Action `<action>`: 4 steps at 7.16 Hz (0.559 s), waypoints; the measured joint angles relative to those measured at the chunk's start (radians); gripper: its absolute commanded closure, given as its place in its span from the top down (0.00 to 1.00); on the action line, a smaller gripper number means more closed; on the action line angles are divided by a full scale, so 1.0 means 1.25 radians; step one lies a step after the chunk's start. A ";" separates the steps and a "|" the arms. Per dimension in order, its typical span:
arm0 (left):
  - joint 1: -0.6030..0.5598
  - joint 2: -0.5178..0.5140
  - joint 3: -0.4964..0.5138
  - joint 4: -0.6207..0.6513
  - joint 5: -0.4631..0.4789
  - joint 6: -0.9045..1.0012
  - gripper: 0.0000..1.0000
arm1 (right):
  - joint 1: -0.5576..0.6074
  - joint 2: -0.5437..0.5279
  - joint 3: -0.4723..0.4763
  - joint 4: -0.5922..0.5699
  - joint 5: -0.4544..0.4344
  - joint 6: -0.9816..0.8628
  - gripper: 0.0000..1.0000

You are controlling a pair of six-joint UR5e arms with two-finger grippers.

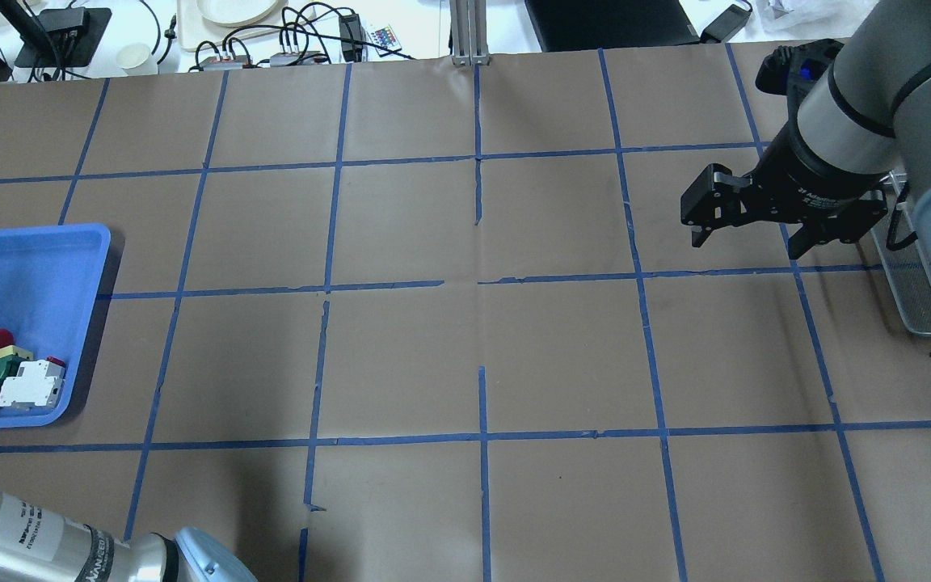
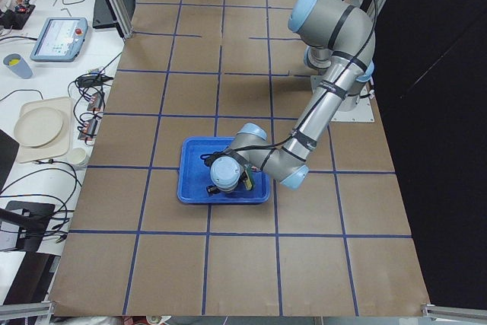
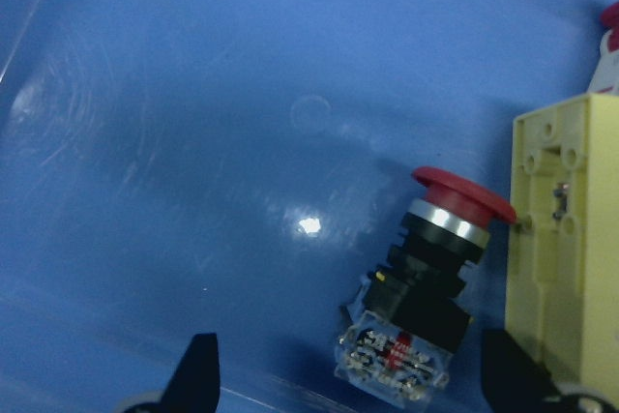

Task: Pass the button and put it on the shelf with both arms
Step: 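Close the left gripper on the red-capped button's black base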

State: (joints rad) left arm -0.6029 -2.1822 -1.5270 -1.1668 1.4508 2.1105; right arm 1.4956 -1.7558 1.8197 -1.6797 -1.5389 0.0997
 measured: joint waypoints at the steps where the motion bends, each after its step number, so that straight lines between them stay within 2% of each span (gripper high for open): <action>1: 0.000 -0.002 0.000 0.001 0.000 0.000 0.95 | 0.000 -0.001 0.007 -0.002 0.000 0.000 1.00; 4: 0.000 -0.009 -0.001 0.004 -0.005 0.011 0.86 | -0.001 -0.003 0.011 -0.005 0.002 0.000 1.00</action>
State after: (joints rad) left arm -0.6028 -2.1936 -1.5278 -1.1615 1.4449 2.1248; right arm 1.4943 -1.7592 1.8340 -1.6865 -1.5363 0.0997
